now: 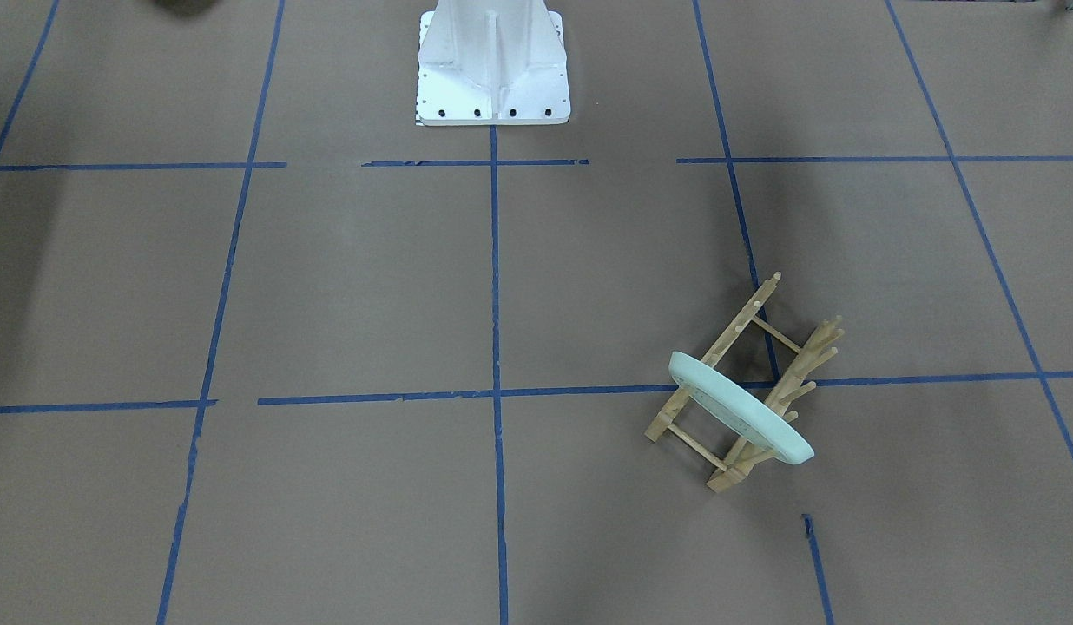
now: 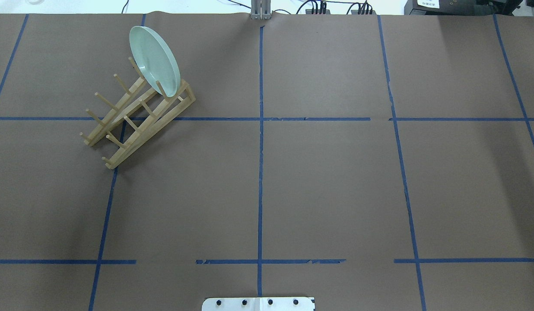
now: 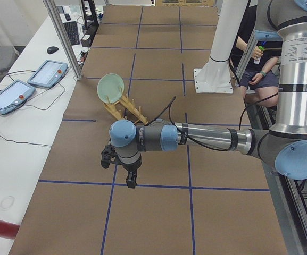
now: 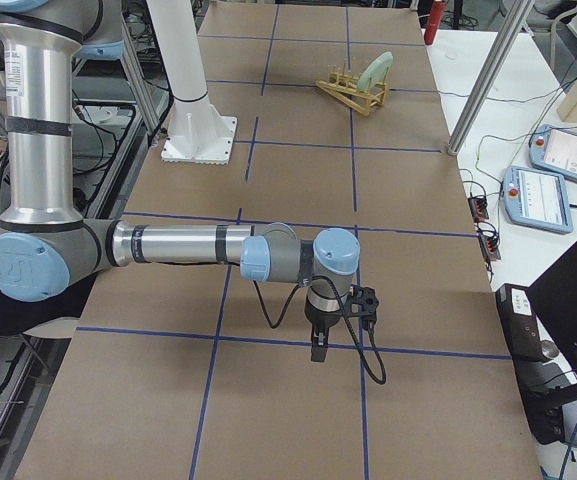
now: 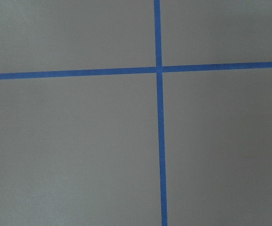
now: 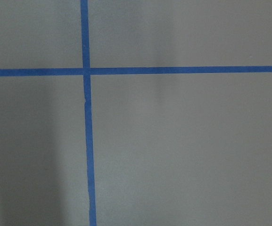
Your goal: Place plate on table
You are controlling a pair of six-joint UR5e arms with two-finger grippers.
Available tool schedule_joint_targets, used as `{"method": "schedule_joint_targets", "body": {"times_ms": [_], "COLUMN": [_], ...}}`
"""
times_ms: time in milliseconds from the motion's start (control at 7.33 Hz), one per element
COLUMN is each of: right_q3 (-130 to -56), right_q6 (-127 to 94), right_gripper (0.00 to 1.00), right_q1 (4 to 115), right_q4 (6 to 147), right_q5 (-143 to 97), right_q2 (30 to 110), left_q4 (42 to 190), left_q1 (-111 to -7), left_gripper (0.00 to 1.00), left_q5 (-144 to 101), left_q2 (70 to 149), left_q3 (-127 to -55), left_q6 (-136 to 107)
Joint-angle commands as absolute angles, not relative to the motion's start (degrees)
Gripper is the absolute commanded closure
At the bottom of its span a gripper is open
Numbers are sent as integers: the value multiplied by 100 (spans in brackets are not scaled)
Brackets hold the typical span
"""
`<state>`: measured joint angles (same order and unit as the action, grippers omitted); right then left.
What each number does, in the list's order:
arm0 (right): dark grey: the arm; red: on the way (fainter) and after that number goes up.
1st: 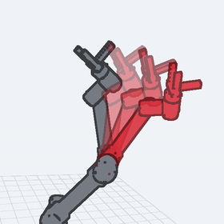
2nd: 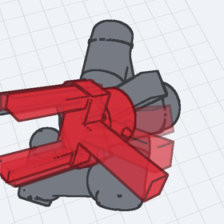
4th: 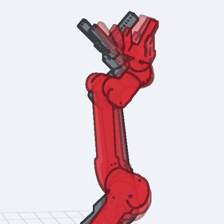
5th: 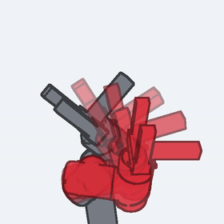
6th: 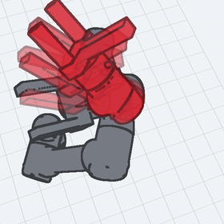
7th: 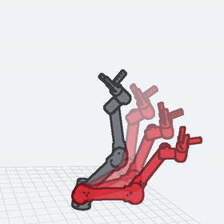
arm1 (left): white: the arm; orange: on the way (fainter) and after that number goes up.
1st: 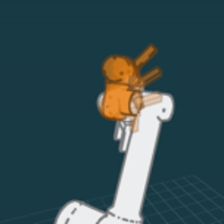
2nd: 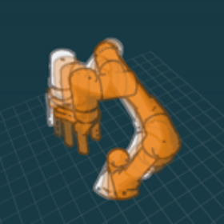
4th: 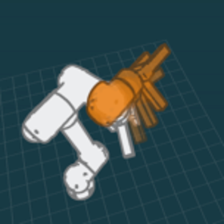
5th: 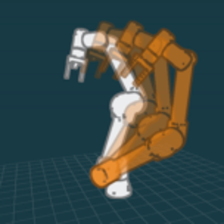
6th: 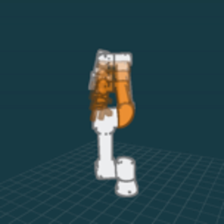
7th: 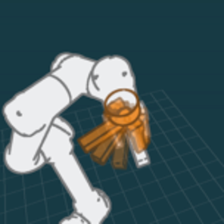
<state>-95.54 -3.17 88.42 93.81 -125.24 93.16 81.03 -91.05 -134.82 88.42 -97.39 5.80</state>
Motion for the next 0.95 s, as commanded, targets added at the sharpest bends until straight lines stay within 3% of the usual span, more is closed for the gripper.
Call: {"method": "schedule_joint_targets", "body": {"times_ms": [0,273,545,818], "right_q3": [-9554,-9554,-9554,-9554], "right_q6": [-316,-316,-316,-316], "right_gripper": [0,0,0,0], "right_q1": [8842,8842,8842,8850], "right_q4": [9378,9378,9378,9378], "right_q5": [-12524,-12524,-12524,-12524], "right_q2": [9316,9316,9316,9316], "left_q4": [8112,8182,8829,10448], "left_q1": [-9097,-9088,-9088,-8896], "left_gripper": [0,0,0,0], "left_q5": [-13491,-13517,-13526,-13526], "left_q2": [8894,8903,9401,9641], "left_q3": [-9686,-9799,-9809,-9756], "left_q6": [563,562,475,-809]}}
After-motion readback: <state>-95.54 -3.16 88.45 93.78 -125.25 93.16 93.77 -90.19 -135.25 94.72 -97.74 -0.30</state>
